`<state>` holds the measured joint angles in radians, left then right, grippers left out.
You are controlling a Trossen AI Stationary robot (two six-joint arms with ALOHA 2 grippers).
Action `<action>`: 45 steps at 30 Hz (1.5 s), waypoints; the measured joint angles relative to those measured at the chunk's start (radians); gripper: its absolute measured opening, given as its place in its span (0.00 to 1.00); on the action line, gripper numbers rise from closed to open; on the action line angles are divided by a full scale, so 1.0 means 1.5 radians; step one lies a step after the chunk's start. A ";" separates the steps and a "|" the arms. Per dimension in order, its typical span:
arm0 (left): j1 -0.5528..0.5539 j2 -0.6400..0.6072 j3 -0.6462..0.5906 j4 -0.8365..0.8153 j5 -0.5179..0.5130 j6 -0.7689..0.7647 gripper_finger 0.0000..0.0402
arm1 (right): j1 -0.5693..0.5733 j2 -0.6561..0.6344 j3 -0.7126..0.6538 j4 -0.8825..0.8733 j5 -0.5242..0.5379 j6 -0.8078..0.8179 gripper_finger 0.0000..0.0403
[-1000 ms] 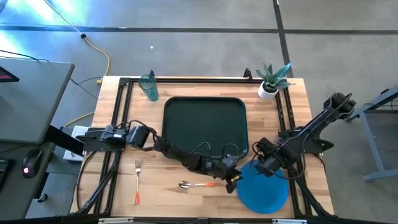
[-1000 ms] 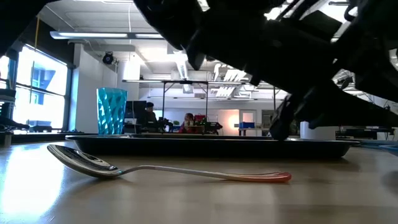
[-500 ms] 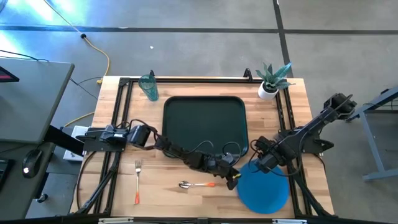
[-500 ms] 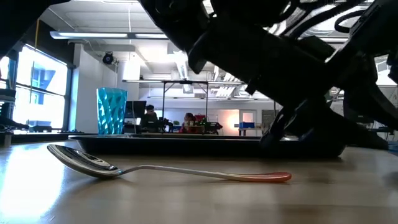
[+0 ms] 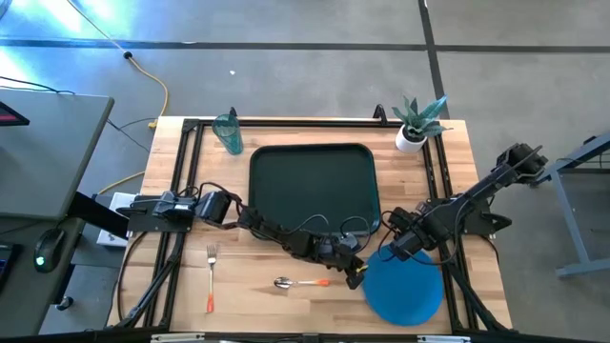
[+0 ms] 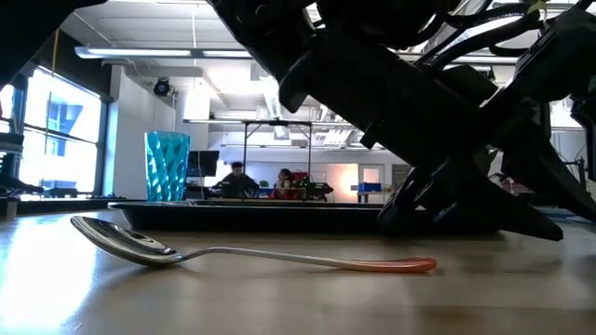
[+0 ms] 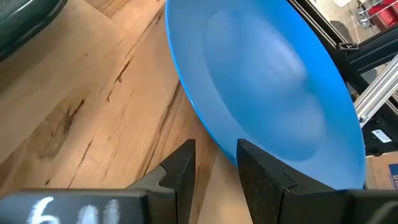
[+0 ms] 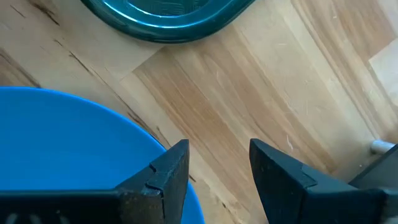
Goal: Pick and place plate/cup/fork/spoon on tray
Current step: Put the blue plate on the black tray
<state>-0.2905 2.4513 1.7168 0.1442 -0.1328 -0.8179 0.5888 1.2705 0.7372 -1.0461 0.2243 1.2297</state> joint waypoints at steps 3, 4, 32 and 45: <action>0.001 0.001 0.000 0.008 0.023 -0.019 0.27 | 0.000 0.000 0.000 0.000 0.004 0.000 0.40; 0.001 0.001 0.000 0.009 0.025 -0.020 0.27 | 0.000 0.000 0.000 0.000 0.006 -0.001 0.40; -0.019 0.045 0.010 0.040 -0.027 -0.043 0.22 | 0.000 0.000 0.000 0.009 0.012 0.013 0.40; -0.014 0.041 0.015 0.010 0.061 -0.064 0.22 | 0.000 0.000 0.000 0.007 -0.018 0.018 0.40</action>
<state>-0.3117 2.5135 1.7394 0.1585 -0.0407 -0.9143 0.5892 1.2705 0.7372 -1.0363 0.1973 1.2573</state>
